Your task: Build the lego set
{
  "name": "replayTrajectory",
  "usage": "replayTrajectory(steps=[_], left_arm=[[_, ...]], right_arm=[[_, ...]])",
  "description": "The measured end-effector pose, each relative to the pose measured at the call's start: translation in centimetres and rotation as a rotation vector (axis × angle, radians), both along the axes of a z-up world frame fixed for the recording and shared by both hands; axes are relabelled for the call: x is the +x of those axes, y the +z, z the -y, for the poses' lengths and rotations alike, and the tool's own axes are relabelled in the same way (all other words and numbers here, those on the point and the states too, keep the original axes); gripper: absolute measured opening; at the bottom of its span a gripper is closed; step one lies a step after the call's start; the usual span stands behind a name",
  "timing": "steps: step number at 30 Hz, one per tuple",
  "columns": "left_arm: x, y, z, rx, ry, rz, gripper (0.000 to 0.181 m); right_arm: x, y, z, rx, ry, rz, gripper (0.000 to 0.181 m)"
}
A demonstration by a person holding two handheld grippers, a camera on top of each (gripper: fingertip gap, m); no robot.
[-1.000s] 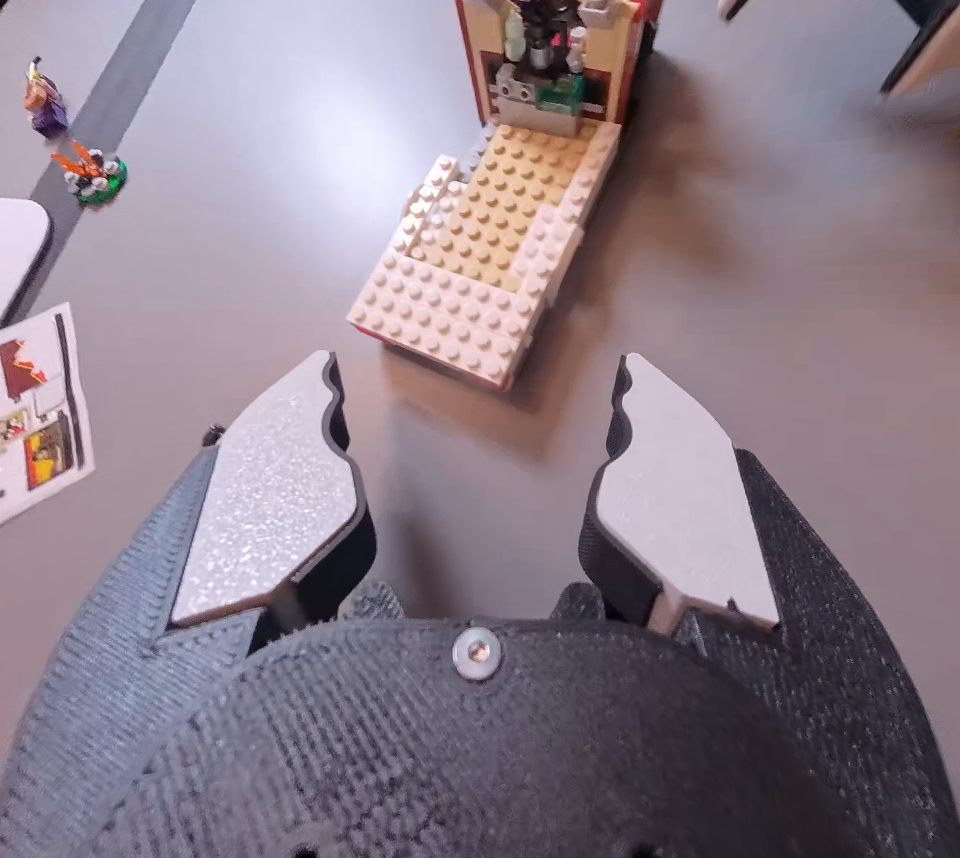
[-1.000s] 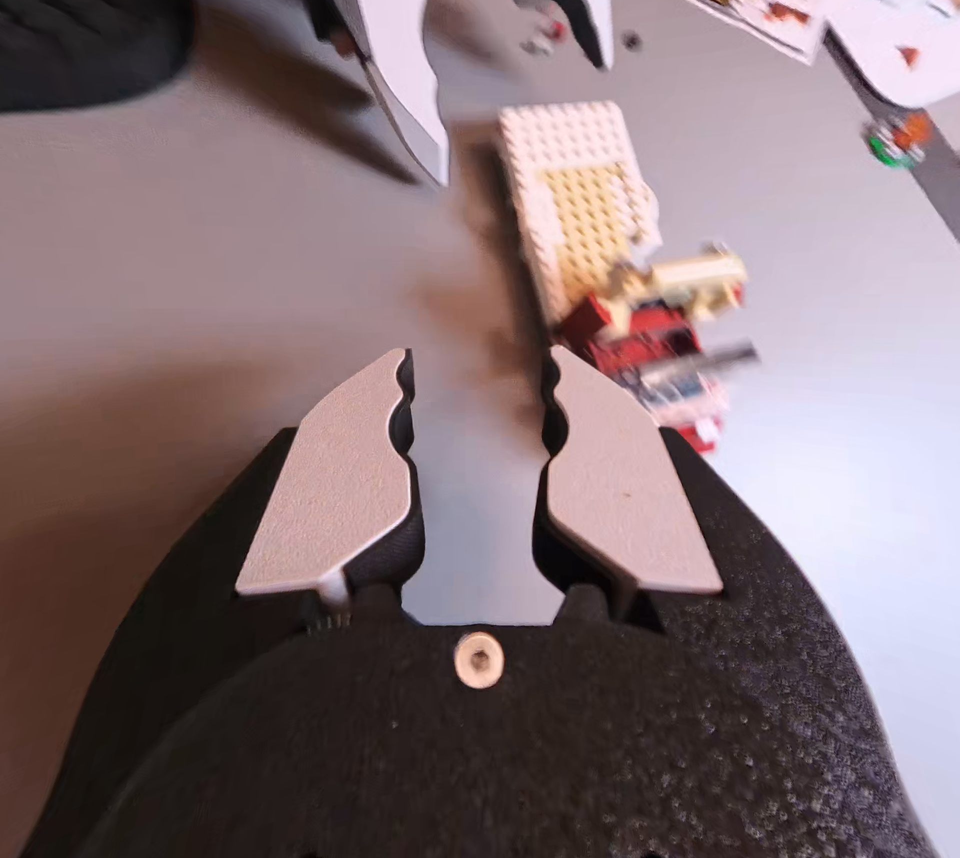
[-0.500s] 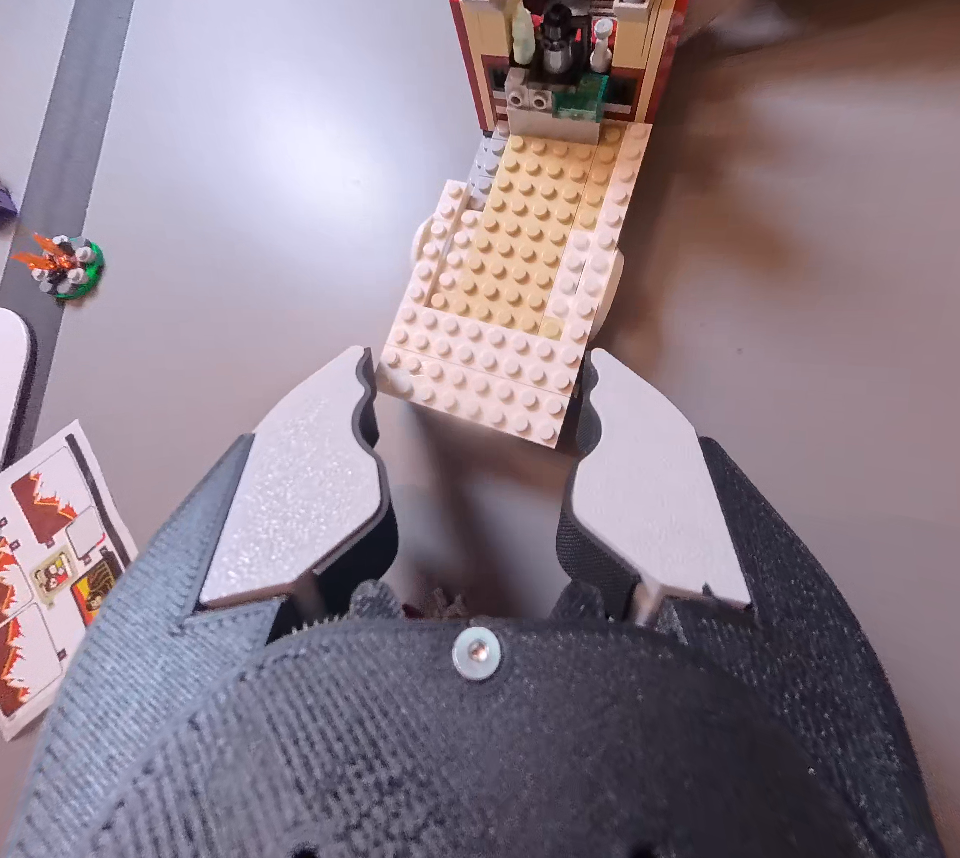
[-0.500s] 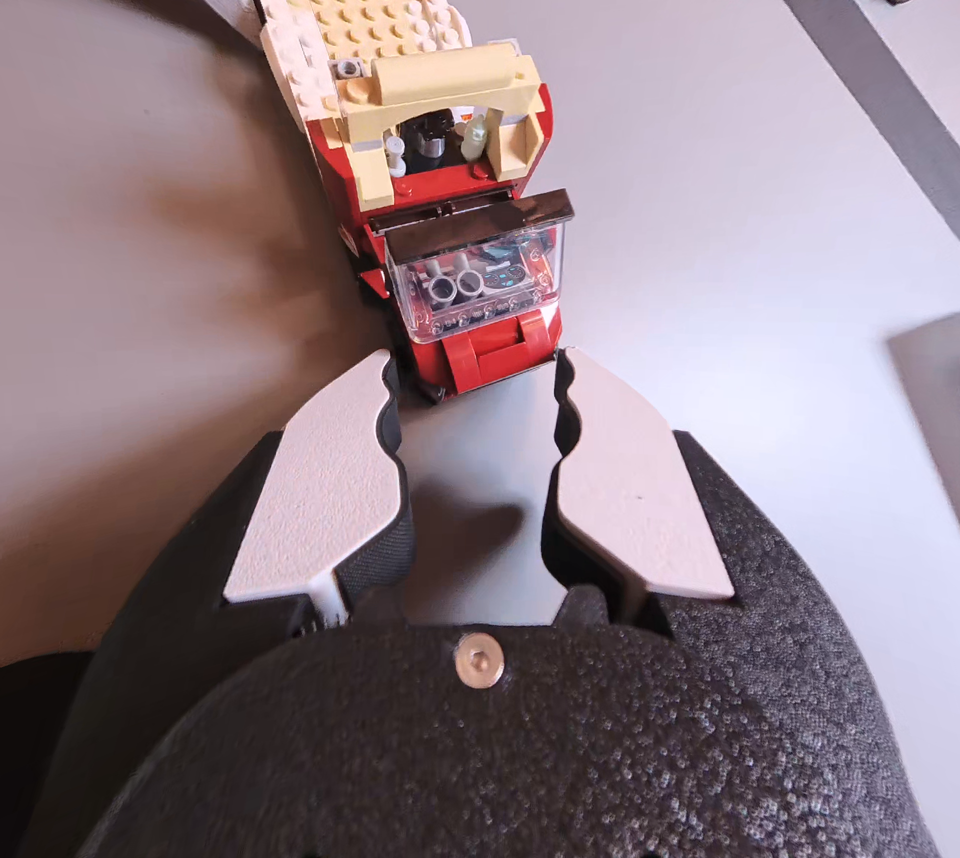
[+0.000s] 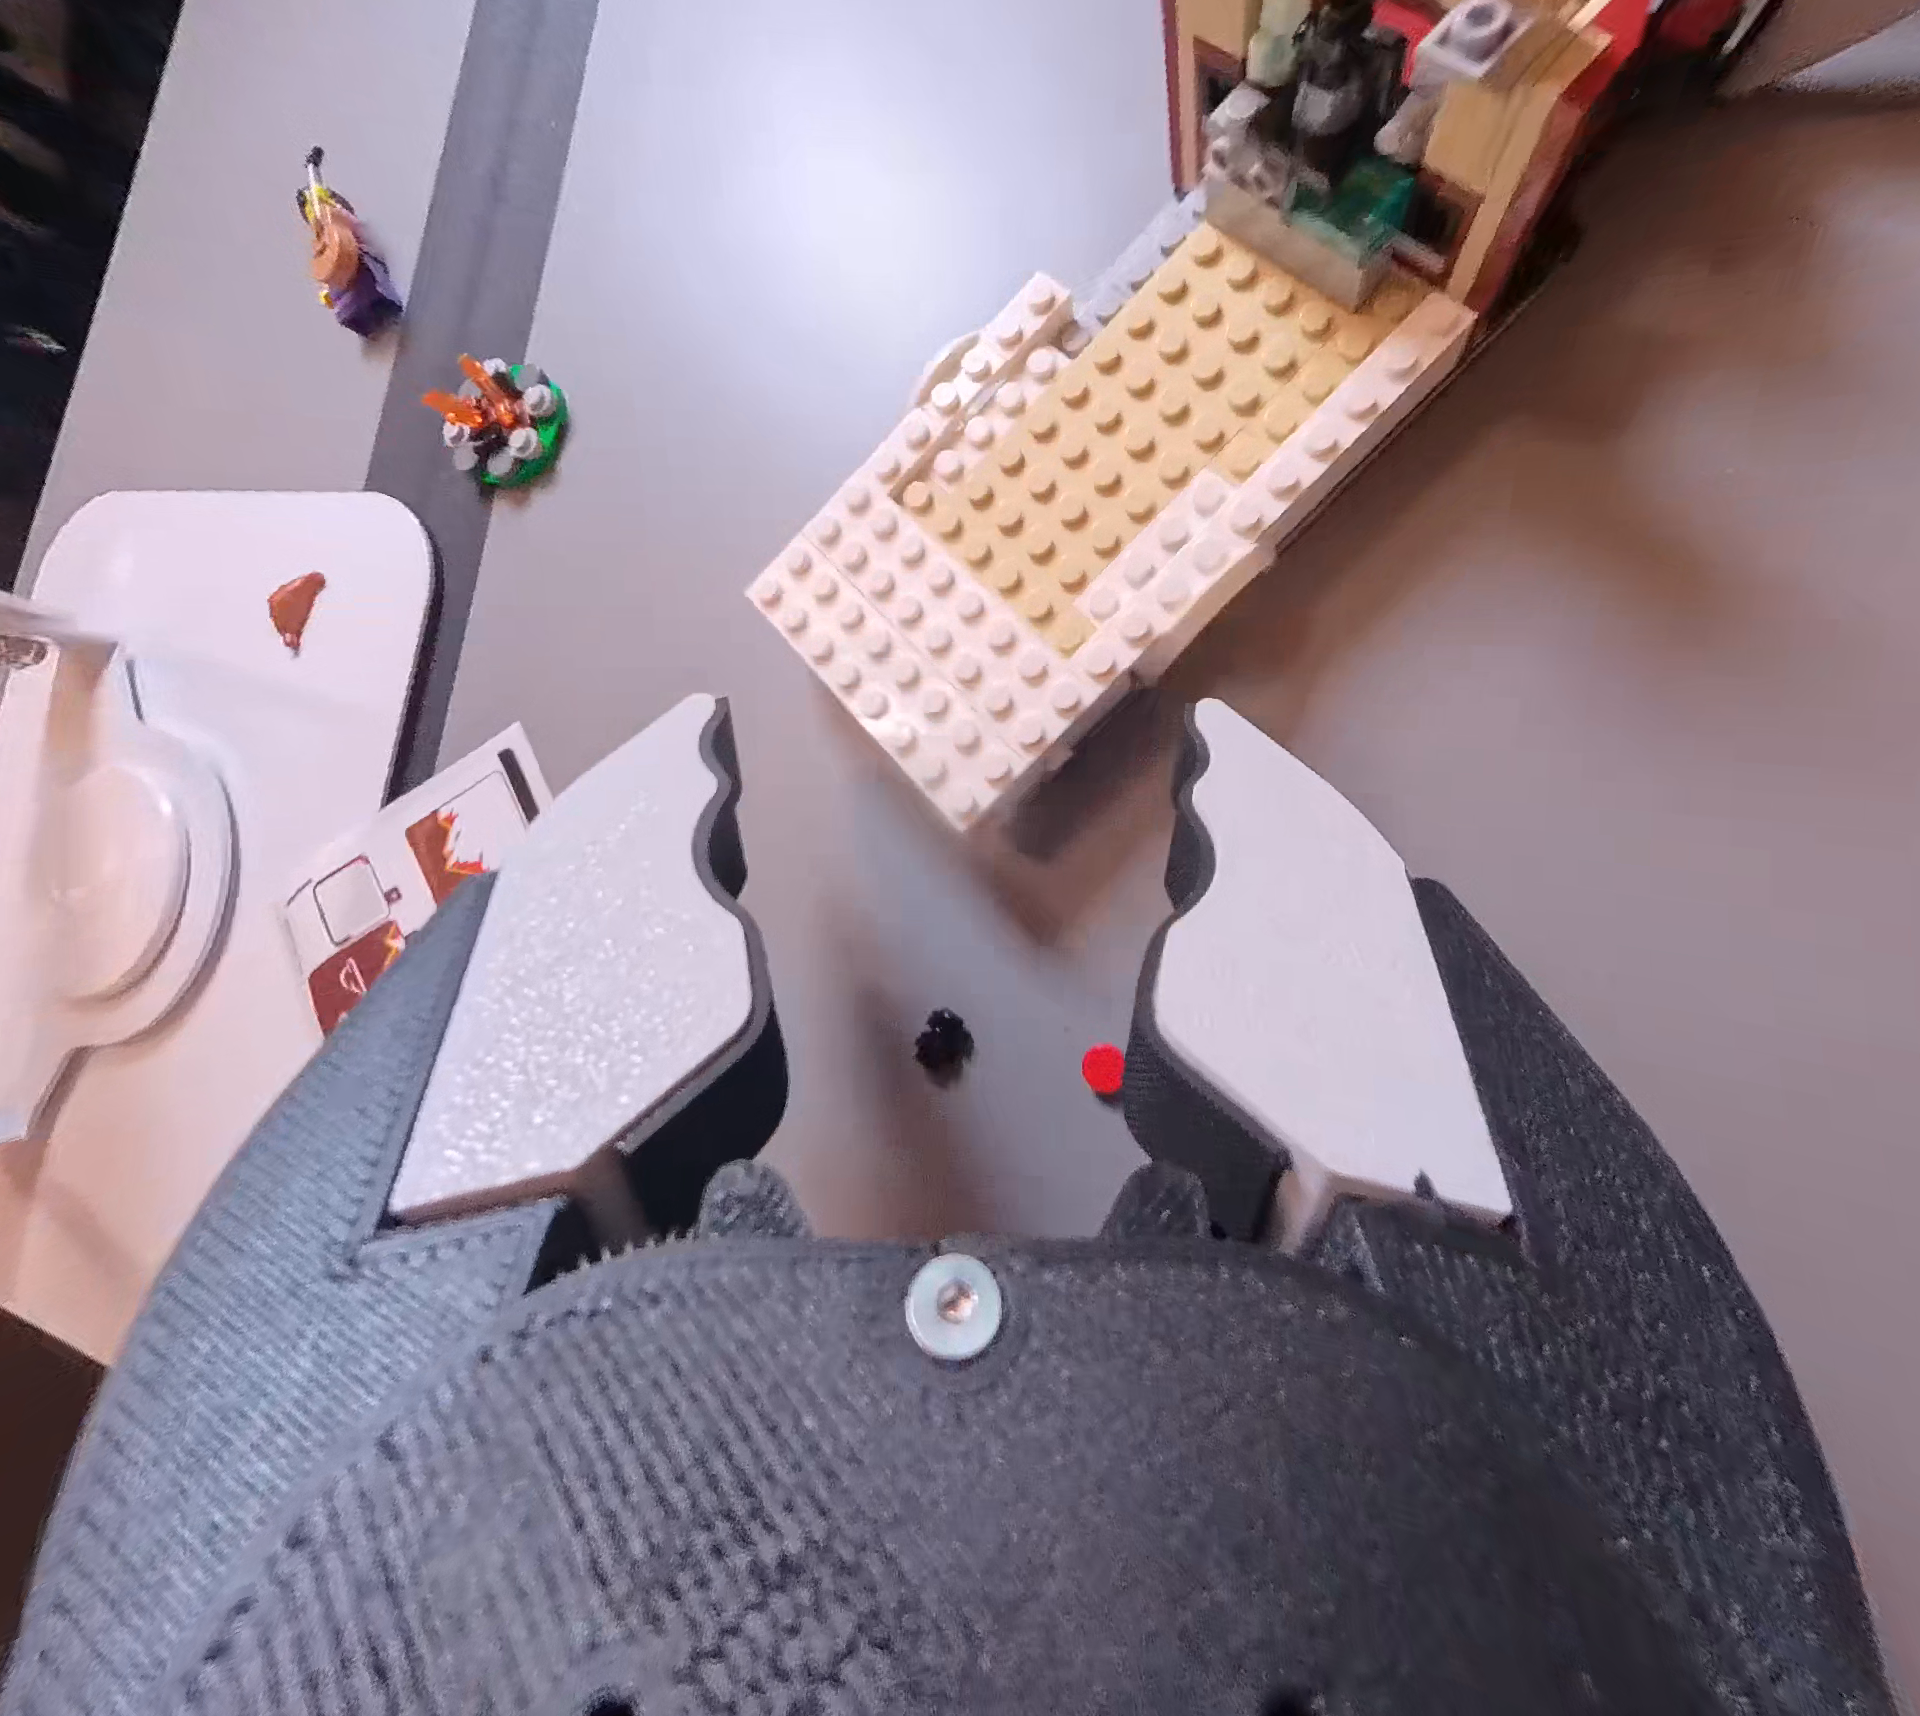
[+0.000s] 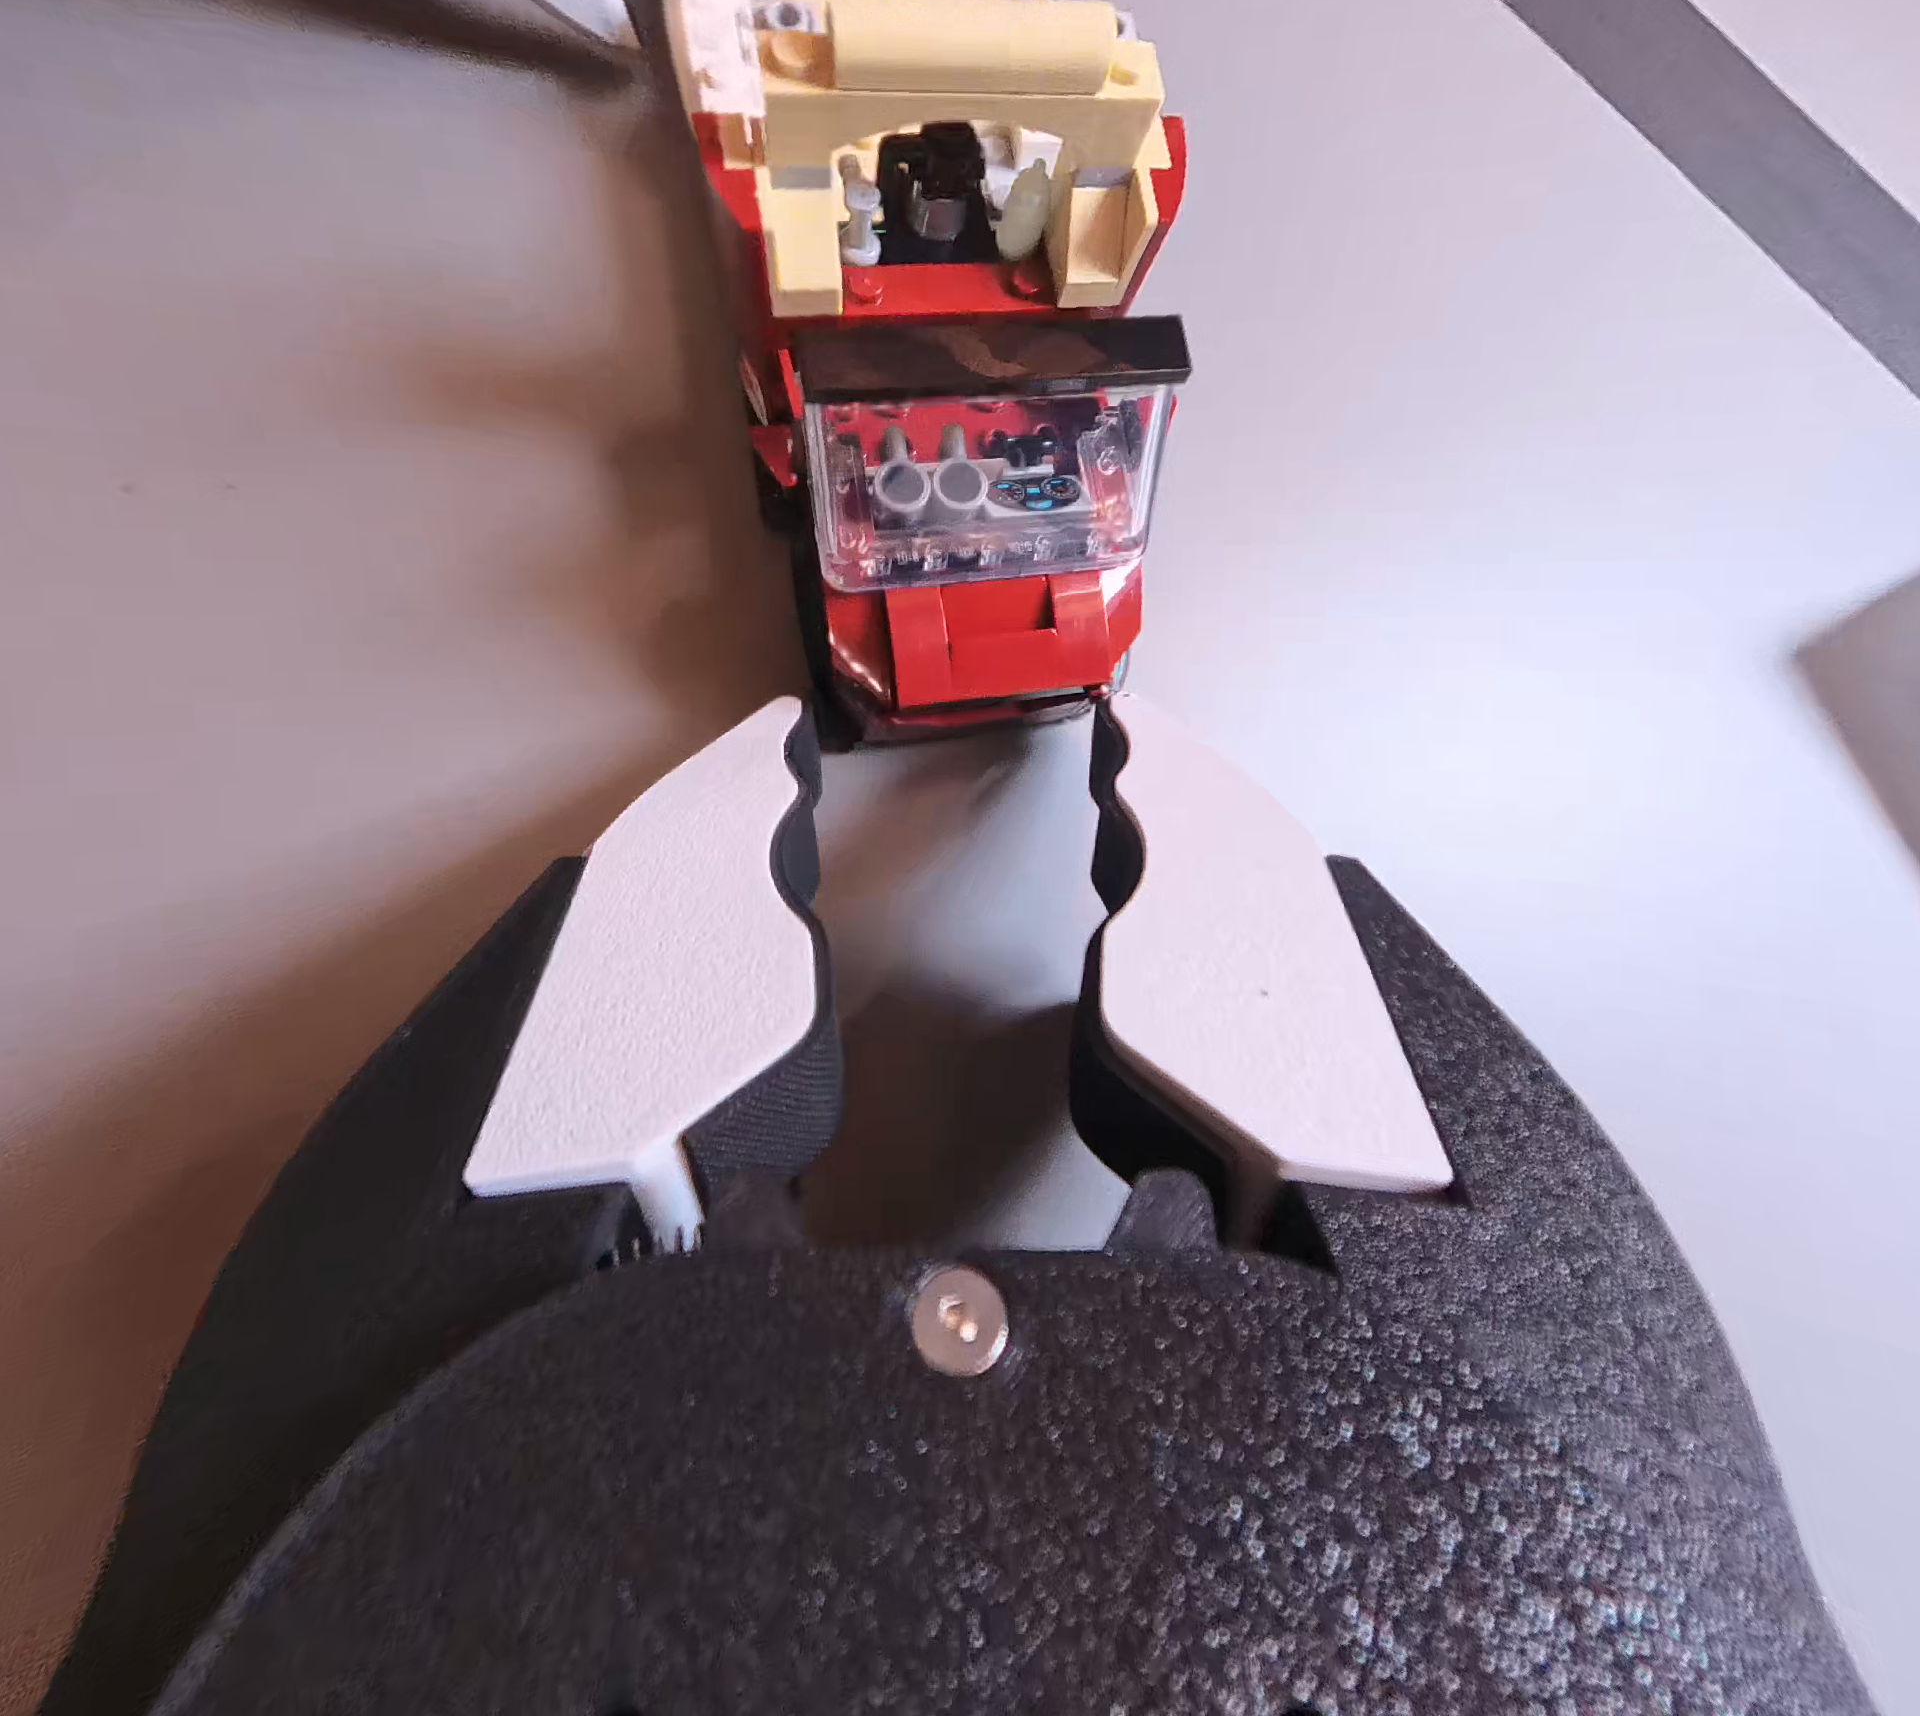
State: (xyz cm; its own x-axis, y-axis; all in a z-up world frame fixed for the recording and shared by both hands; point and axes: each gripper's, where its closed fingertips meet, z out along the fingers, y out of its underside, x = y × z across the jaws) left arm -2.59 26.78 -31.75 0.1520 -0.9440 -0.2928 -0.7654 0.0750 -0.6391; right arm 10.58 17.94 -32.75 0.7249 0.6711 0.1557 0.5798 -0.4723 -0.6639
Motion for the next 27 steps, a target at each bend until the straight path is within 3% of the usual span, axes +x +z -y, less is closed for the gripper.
replayTrajectory(steps=[5,8,10,13,15,20,23,27], left_arm=[[-1.8,1.1,1.0,0.038,0.073,0.081,0.079],[-2.4,4.3,2.3,0.0,0.167,0.371,0.068],[-3.8,6.4,3.1,-0.025,0.246,0.556,0.06],[-6.2,8.4,3.6,-0.027,0.351,0.719,0.044],[-7.7,8.9,3.3,0.024,0.412,0.765,0.035],[-9.8,9.0,2.1,0.14,0.515,0.821,0.025],[-10.3,8.9,2.1,0.185,0.524,0.832,0.021],[-10.5,8.7,2.0,0.194,0.541,0.831,0.02]], right_arm=[[-0.9,0.2,-0.9,0.044,0.014,0.025,0.051],[-0.9,0.8,-0.3,0.011,0.017,-0.006,0.056],[-0.9,2.7,0.4,0.017,0.007,-0.073,0.057],[-1.7,7.6,-0.5,0.137,-0.011,-0.235,0.051],[-2.5,10.8,-2.4,0.232,-0.039,-0.289,0.045],[-6.4,17.3,-10.2,0.44,-0.098,-0.379,0.003],[-9.3,19.5,-15.0,0.499,-0.144,-0.419,0.002],[-12.3,20.1,-19.7,0.508,-0.195,-0.446,0.002]])
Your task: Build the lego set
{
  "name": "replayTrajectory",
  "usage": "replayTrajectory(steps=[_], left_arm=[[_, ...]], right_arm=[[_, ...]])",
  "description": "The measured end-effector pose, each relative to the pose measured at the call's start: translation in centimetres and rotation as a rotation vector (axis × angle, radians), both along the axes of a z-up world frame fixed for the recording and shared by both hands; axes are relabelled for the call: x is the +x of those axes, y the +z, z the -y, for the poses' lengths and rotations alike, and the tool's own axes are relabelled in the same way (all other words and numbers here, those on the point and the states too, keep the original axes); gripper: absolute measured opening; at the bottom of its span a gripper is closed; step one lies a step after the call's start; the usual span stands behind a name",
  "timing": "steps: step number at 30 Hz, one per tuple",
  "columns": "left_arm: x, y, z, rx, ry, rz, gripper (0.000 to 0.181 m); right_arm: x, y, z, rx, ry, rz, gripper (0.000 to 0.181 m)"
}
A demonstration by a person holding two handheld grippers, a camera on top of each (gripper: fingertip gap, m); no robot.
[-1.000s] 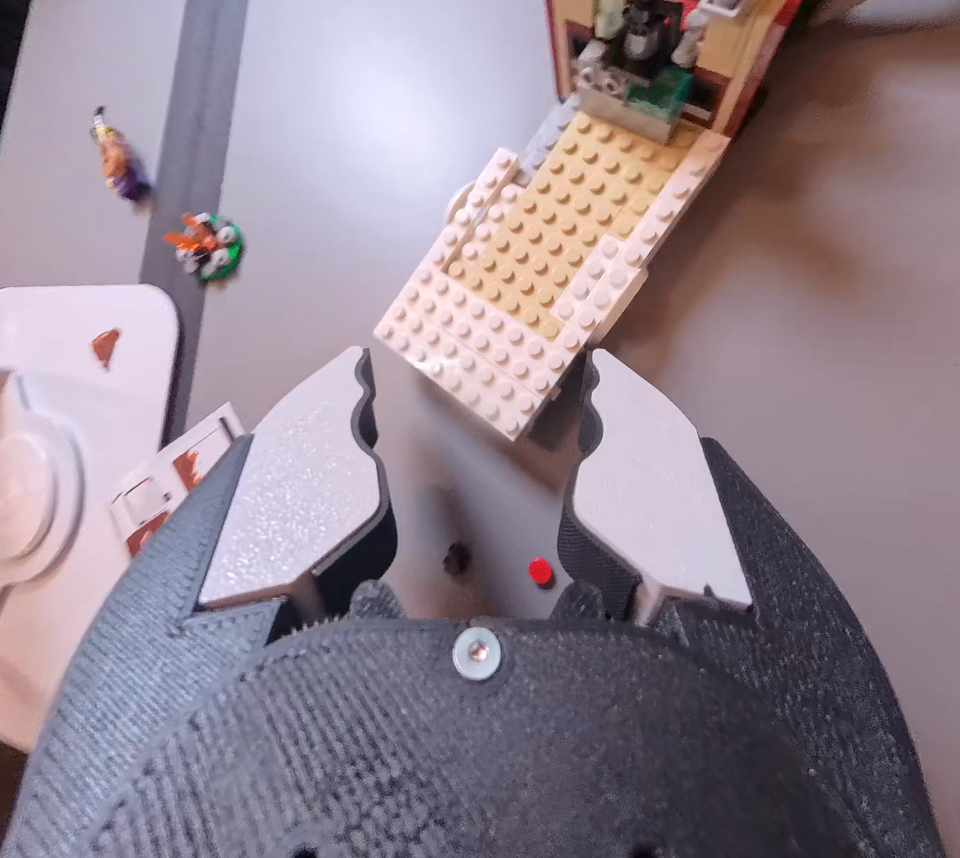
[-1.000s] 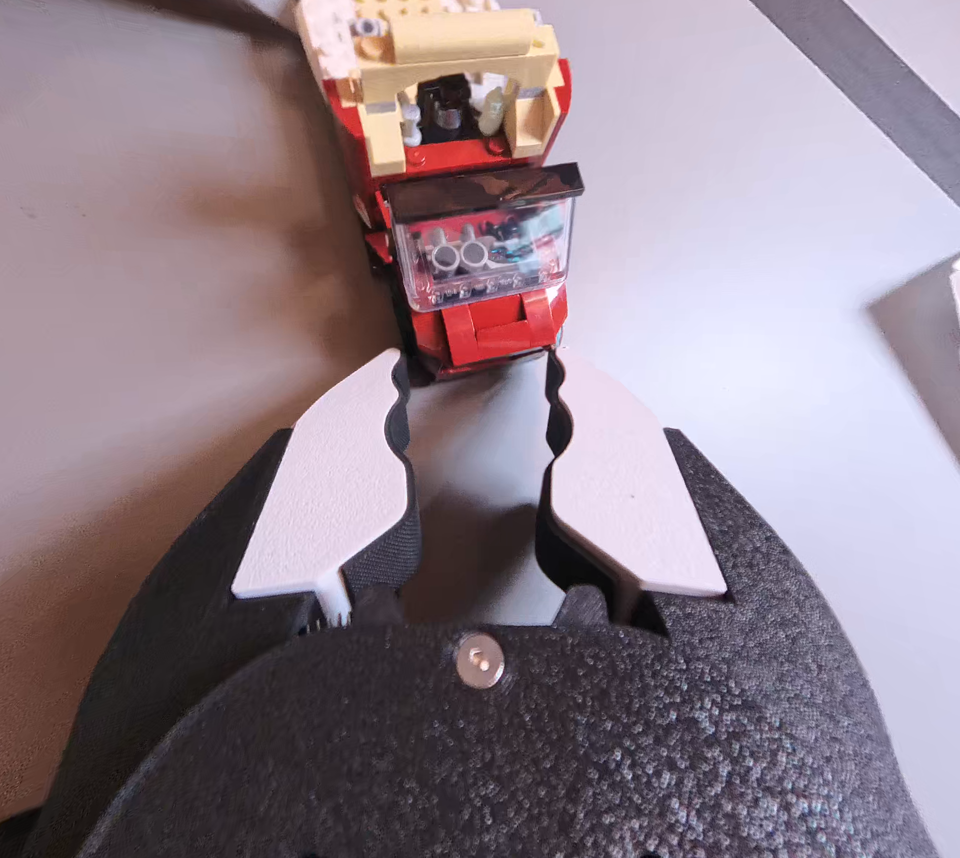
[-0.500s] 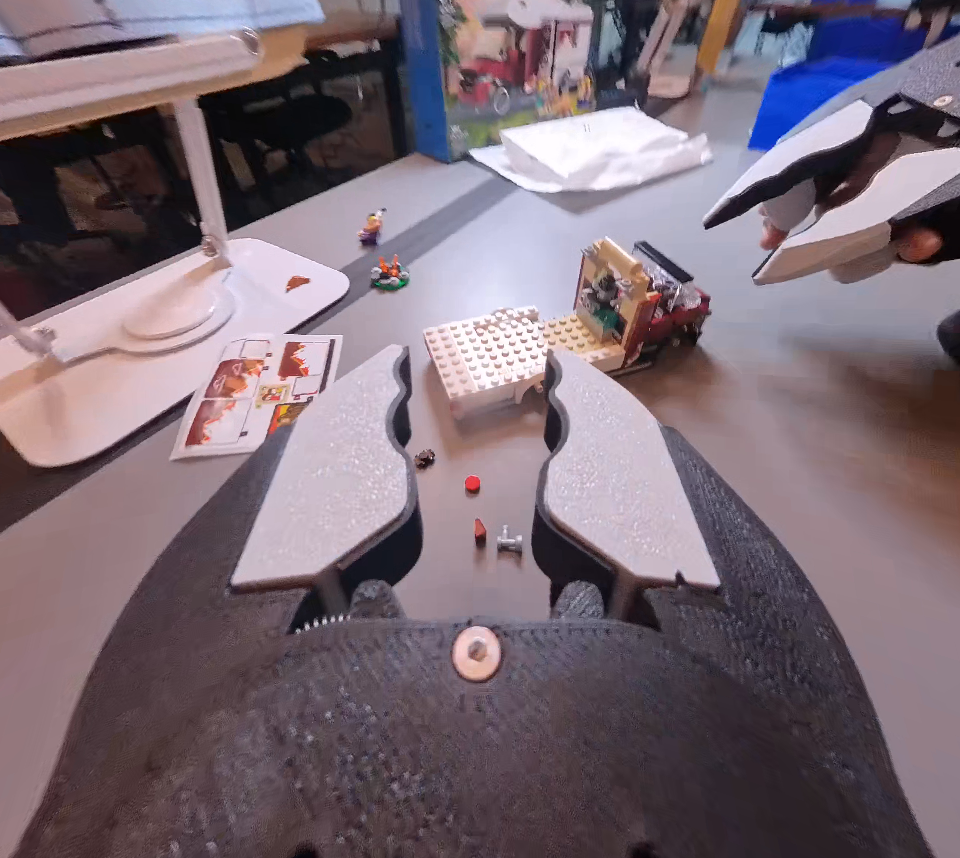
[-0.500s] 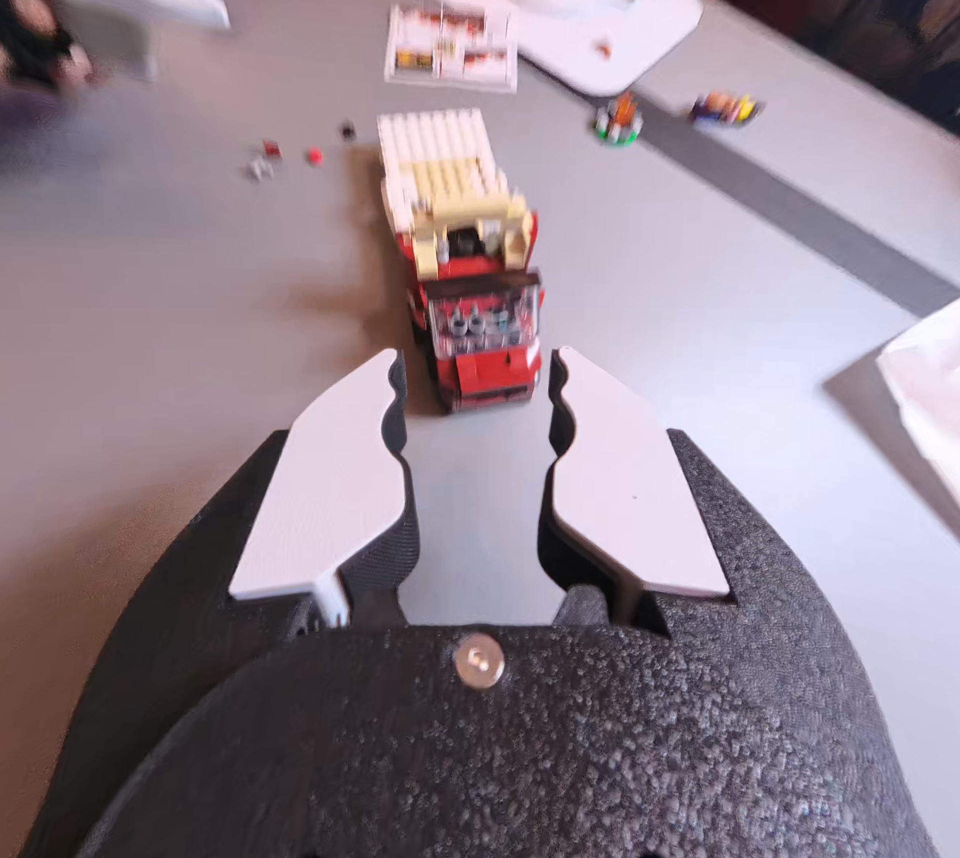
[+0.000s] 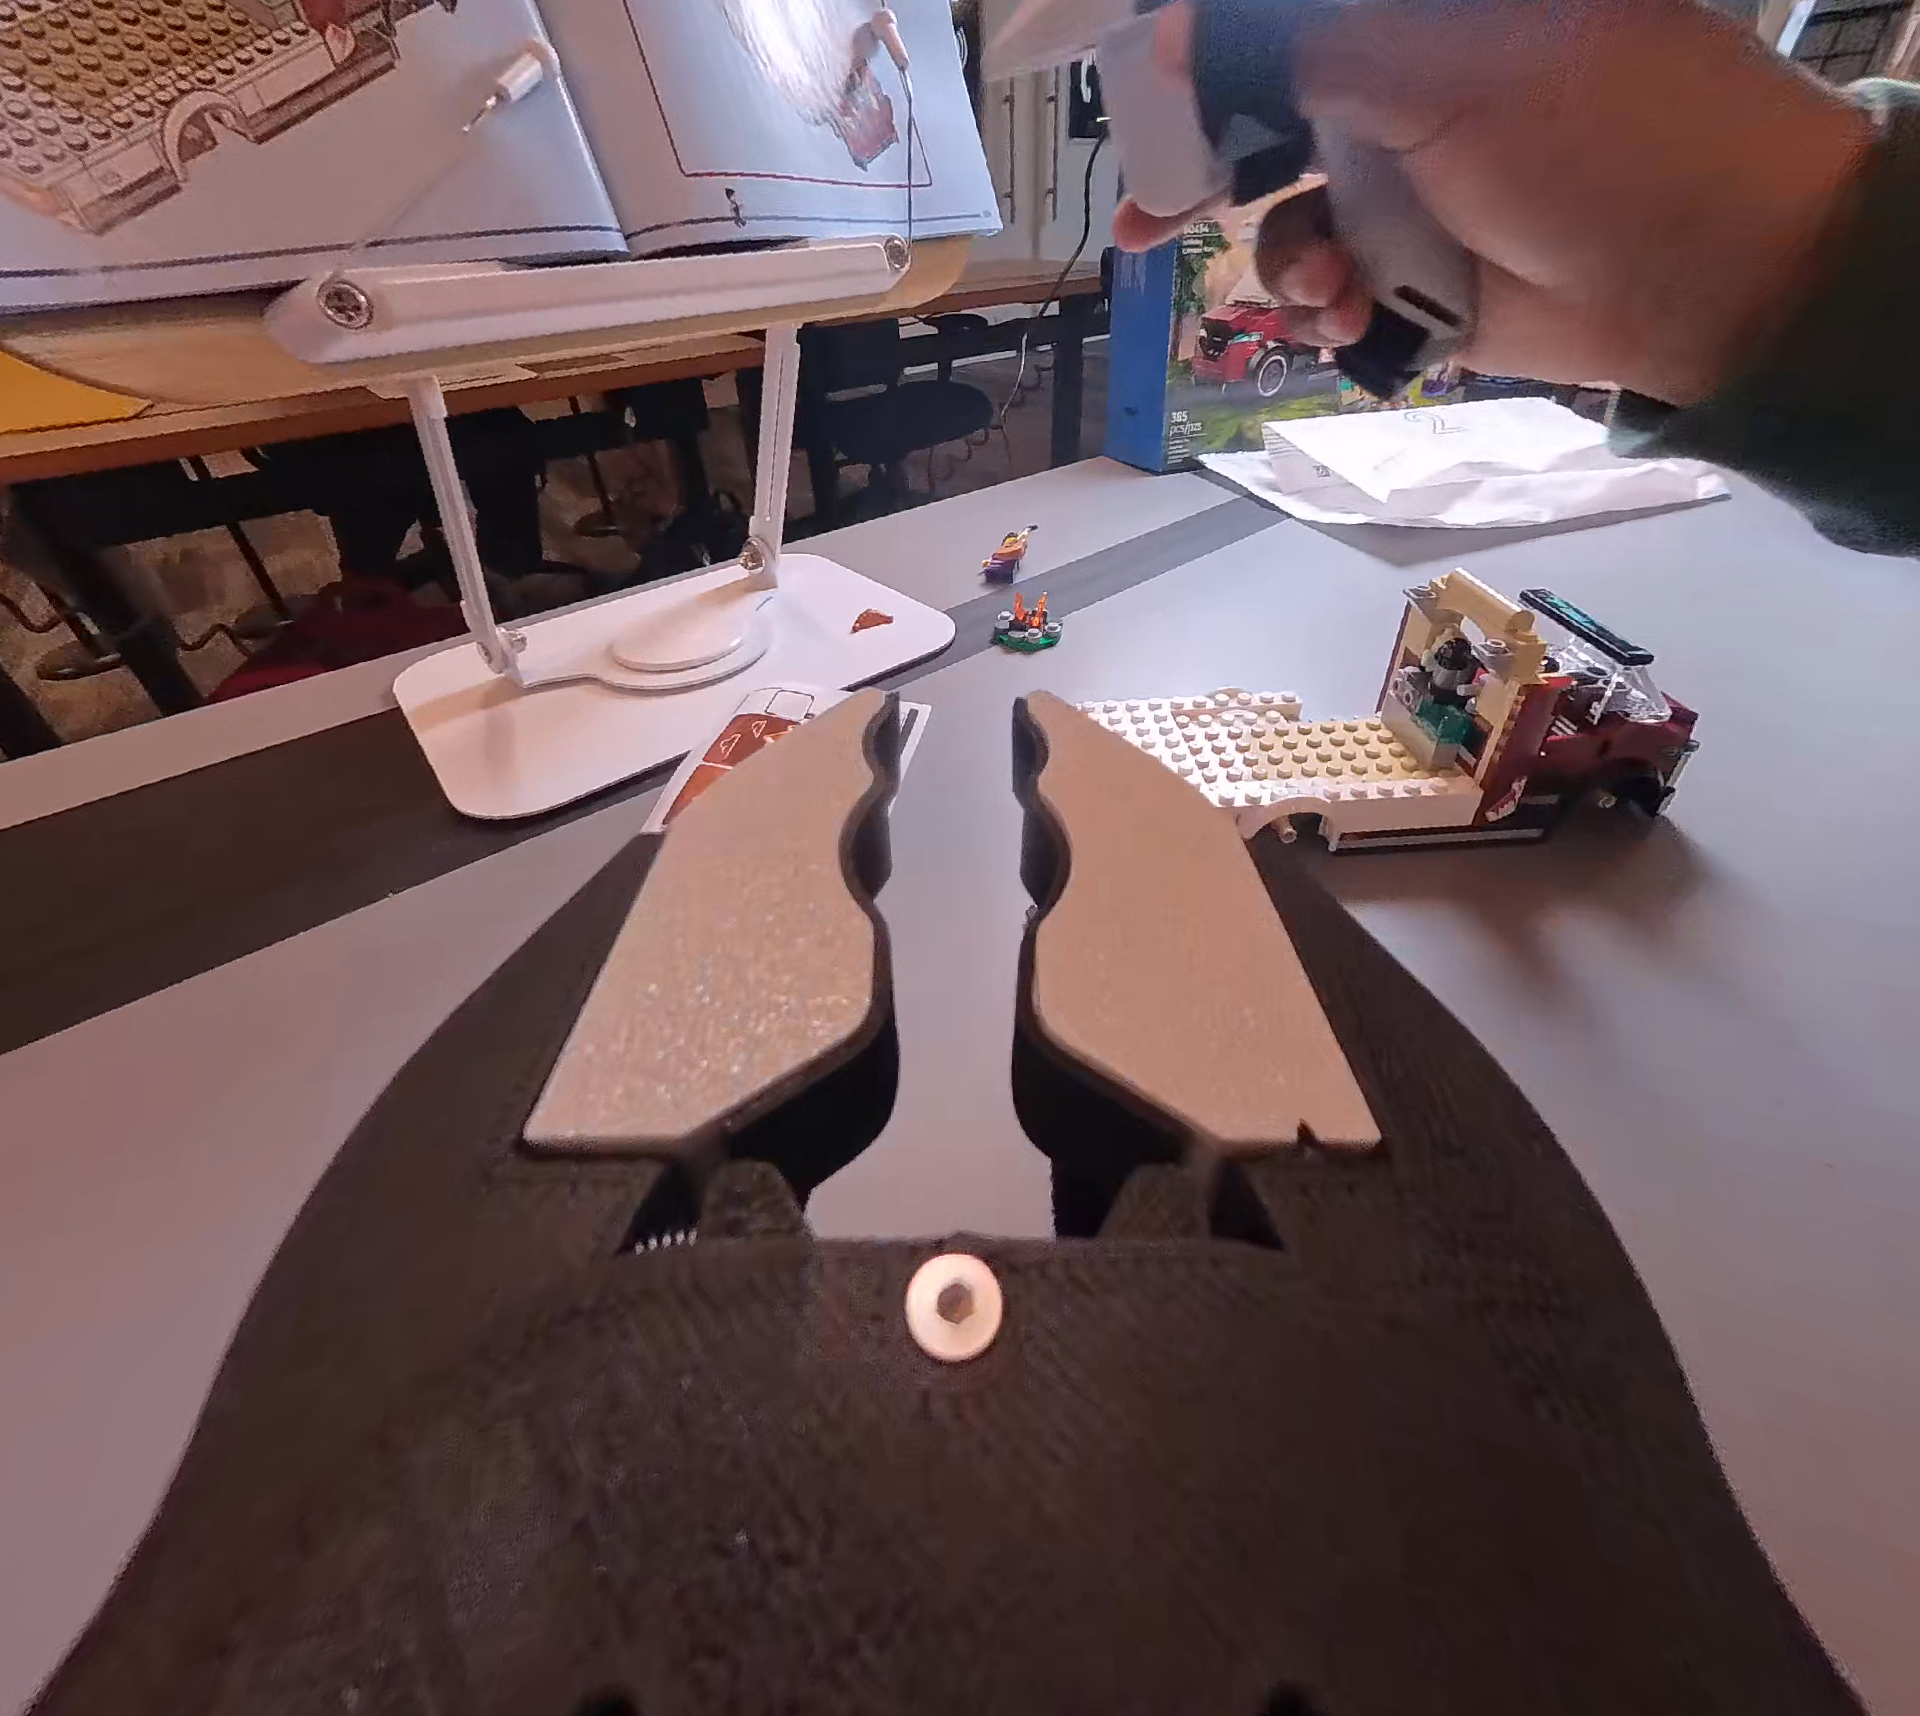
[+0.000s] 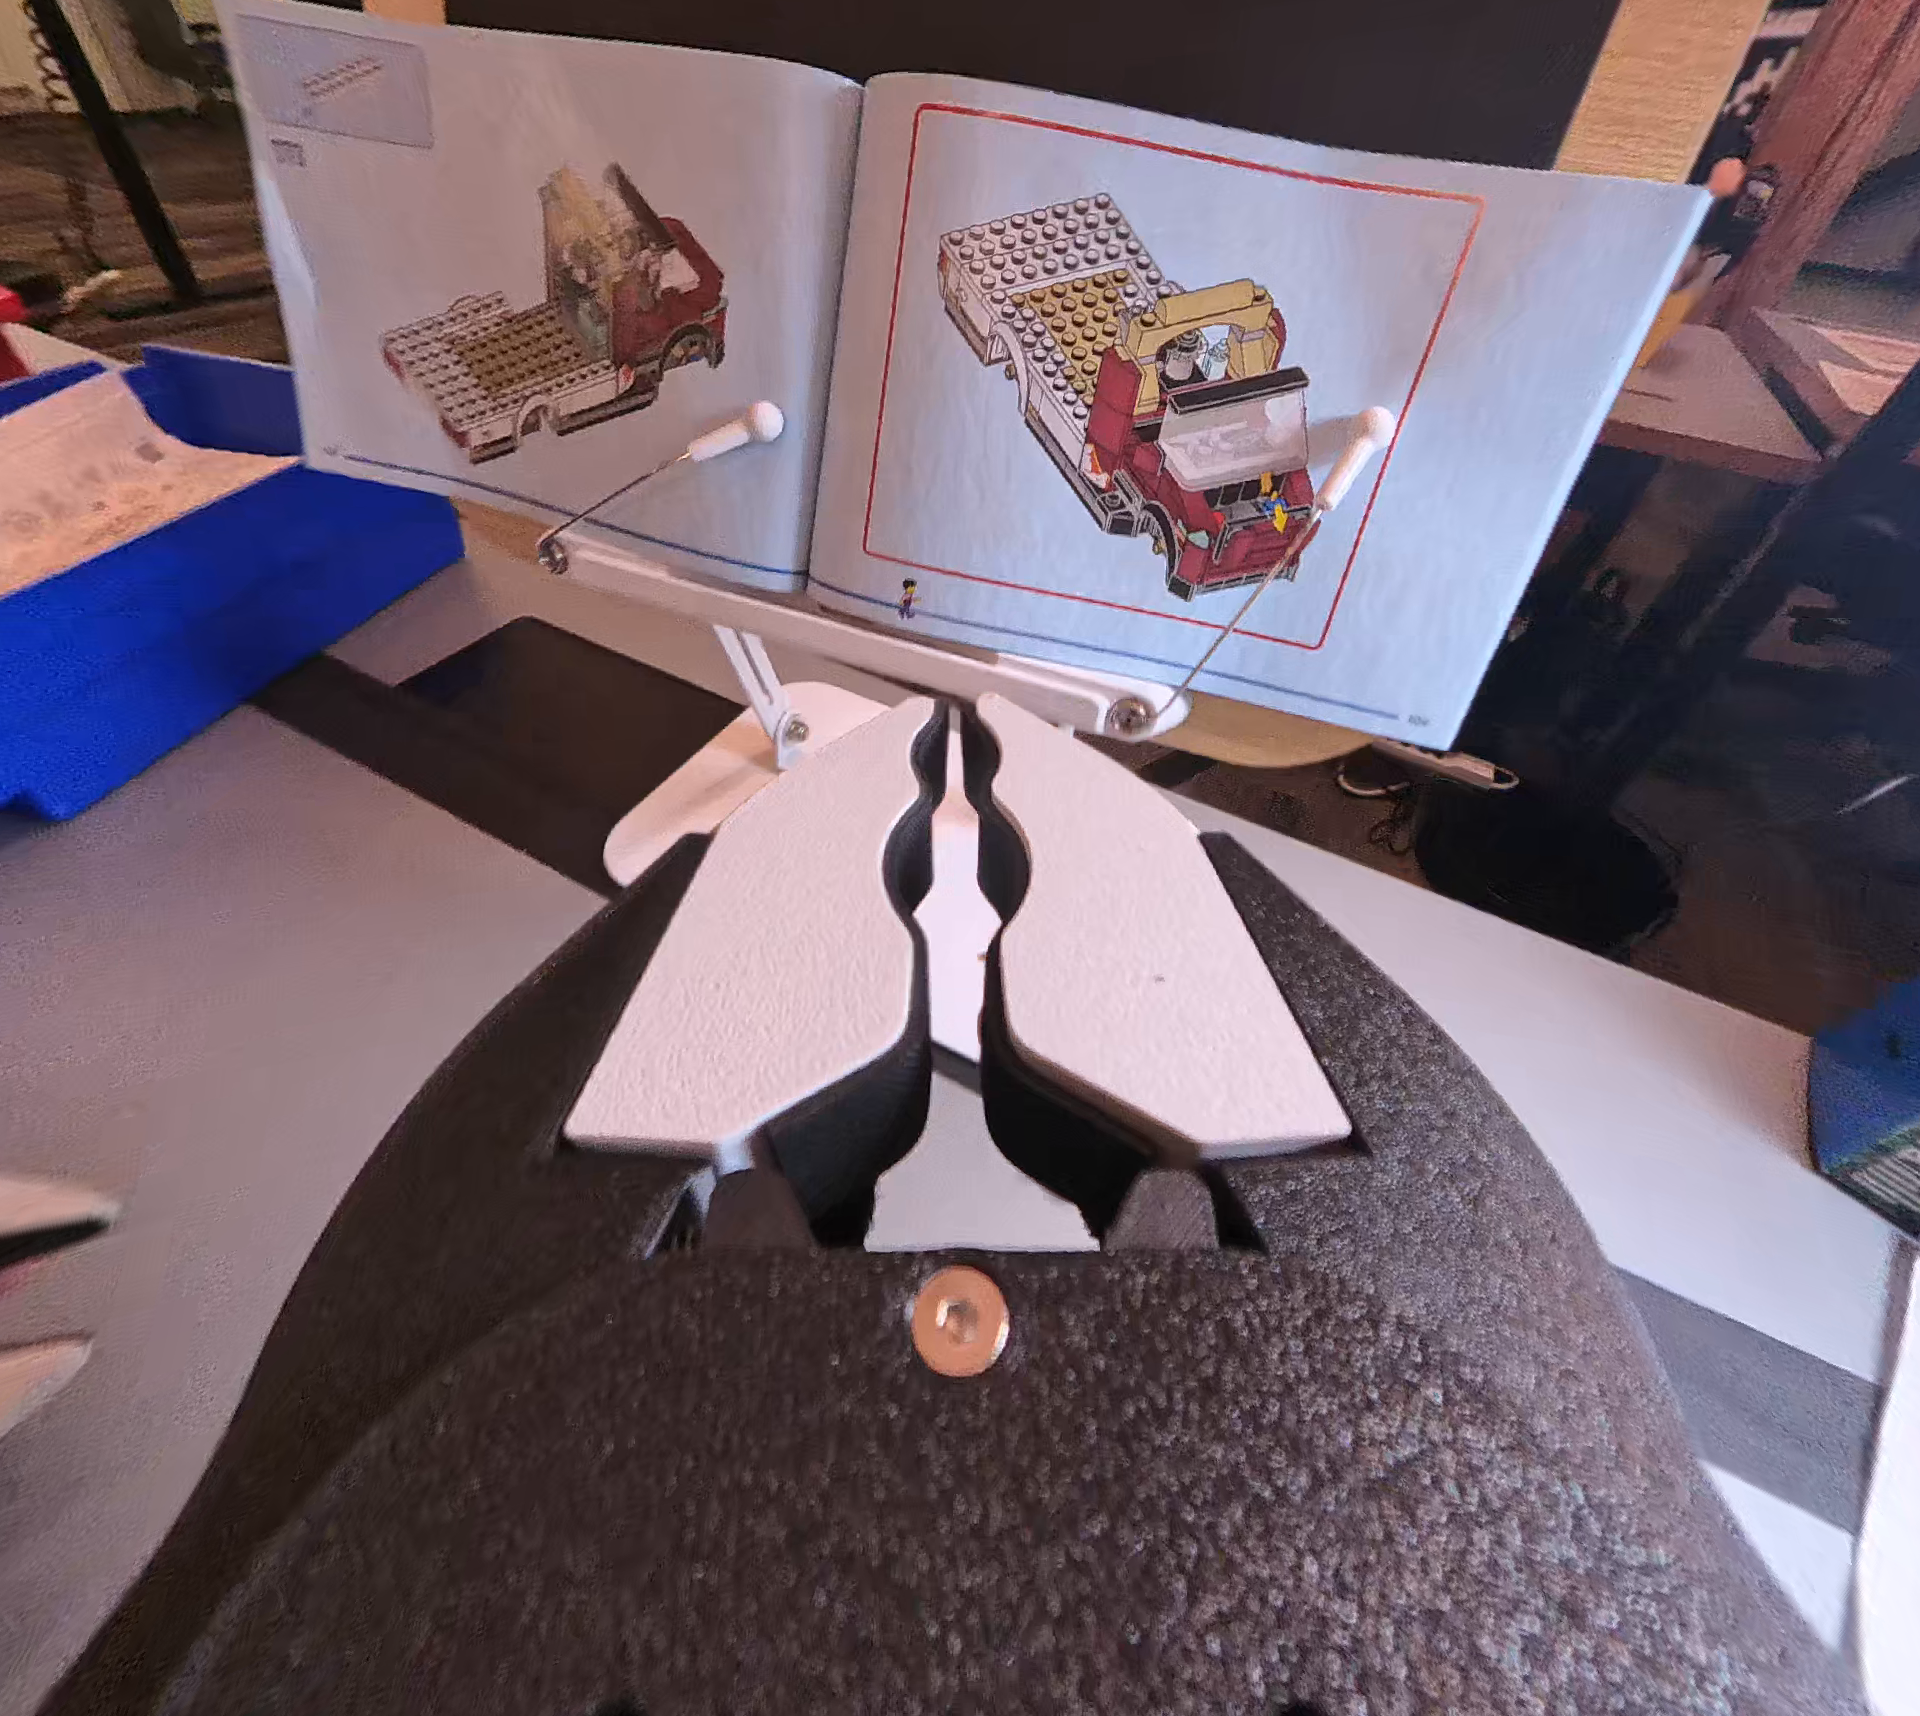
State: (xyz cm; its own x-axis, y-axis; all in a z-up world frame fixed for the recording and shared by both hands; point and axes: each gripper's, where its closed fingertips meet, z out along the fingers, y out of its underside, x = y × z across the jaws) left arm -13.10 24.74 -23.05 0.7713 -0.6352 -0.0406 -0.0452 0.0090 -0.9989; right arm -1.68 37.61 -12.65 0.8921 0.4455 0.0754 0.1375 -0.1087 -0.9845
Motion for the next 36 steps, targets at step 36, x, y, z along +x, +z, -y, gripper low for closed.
replayTrajectory(steps=[36], left_arm=[[2.0,-1.1,0.9,0.025,-0.069,-0.103,0.009]], right_arm=[[0.7,-1.0,-2.7,0.008,-0.07,0.081,0.002]])
